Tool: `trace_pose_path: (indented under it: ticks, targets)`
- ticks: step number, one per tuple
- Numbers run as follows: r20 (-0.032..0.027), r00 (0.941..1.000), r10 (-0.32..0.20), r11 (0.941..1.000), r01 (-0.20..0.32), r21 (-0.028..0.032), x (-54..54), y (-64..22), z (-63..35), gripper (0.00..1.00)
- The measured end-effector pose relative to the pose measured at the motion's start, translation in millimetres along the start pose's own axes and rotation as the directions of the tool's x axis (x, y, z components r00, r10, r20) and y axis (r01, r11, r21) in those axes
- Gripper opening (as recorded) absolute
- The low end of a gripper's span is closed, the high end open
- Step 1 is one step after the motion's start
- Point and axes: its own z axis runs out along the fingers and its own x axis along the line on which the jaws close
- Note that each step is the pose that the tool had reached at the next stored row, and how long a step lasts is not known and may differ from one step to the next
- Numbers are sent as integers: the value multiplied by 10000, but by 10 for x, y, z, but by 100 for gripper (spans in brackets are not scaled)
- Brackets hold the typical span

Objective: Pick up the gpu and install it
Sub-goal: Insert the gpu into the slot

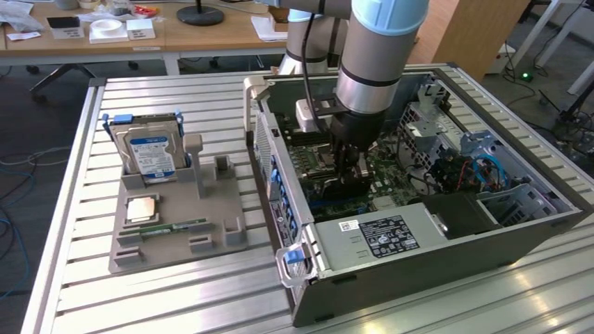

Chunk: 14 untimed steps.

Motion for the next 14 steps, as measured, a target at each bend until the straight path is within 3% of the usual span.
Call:
trace_pose_path:
  ticks: [14]
  targets:
    - [4,10000,1,10000,-1,1,-1,1,2,26]
